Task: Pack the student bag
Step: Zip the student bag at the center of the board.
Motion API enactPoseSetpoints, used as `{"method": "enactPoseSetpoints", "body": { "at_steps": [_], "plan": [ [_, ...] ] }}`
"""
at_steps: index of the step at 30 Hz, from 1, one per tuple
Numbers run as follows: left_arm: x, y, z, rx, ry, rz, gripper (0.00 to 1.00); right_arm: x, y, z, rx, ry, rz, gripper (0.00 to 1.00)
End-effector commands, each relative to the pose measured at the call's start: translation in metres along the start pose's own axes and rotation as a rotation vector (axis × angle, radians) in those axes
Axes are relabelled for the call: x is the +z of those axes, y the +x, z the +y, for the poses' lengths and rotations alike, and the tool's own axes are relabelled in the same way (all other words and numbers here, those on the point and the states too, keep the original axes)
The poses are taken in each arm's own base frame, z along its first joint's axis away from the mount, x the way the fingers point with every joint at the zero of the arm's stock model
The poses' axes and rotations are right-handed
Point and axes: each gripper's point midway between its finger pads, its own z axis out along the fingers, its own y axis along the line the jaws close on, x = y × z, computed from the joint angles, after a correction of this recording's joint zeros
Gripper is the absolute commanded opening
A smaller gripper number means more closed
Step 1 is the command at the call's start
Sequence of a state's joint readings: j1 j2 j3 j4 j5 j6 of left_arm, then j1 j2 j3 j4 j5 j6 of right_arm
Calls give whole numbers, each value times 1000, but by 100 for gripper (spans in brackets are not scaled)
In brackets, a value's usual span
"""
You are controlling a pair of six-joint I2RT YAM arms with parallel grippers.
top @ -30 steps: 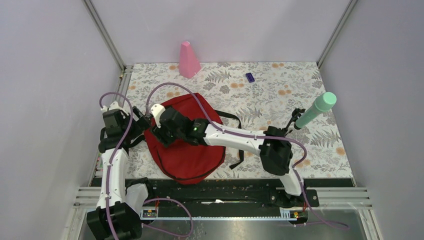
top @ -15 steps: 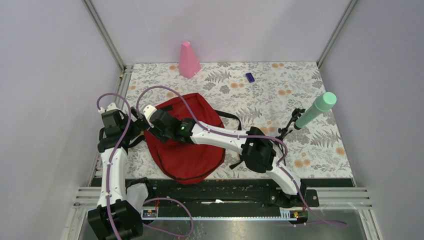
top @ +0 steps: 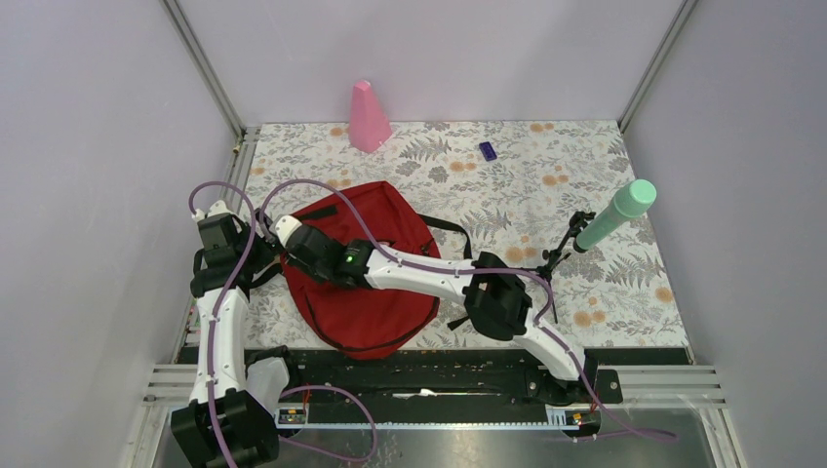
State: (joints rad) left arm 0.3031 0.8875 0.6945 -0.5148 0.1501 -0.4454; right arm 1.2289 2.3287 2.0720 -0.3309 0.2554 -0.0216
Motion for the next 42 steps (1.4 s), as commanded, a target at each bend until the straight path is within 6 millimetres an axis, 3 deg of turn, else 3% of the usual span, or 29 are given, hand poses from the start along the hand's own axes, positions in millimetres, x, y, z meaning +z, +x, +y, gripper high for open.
{"method": "enactPoseSetpoints", "body": {
  "at_steps": [1, 5, 10, 16, 22, 26, 36, 42],
  "plan": [
    [-5, -20, -10, 0, 32, -57, 93, -4, -14, -5, -12, 59, -24, 26],
    [-3, -17, -13, 0, 51, -44, 93, -17, -29, -7, 21, 60, -58, 8],
    [0, -11, -20, 0, 93, -19, 93, -45, -57, -7, 116, 30, -149, 0],
    [2, -4, -33, 4, 176, 12, 93, -72, -72, -18, 180, 54, -210, 0],
    [-1, 9, -63, 24, 351, 70, 92, -83, -71, -20, 229, 40, -238, 1],
    [0, 13, -67, 18, 376, 83, 92, -84, -71, -20, 240, 34, -239, 0],
    [10, 33, -70, 13, 381, 183, 62, -91, -71, -22, 275, 27, -269, 0],
    [13, 44, -75, 26, 392, 227, 58, -98, -73, -26, 296, 38, -298, 0]
  ]
}}
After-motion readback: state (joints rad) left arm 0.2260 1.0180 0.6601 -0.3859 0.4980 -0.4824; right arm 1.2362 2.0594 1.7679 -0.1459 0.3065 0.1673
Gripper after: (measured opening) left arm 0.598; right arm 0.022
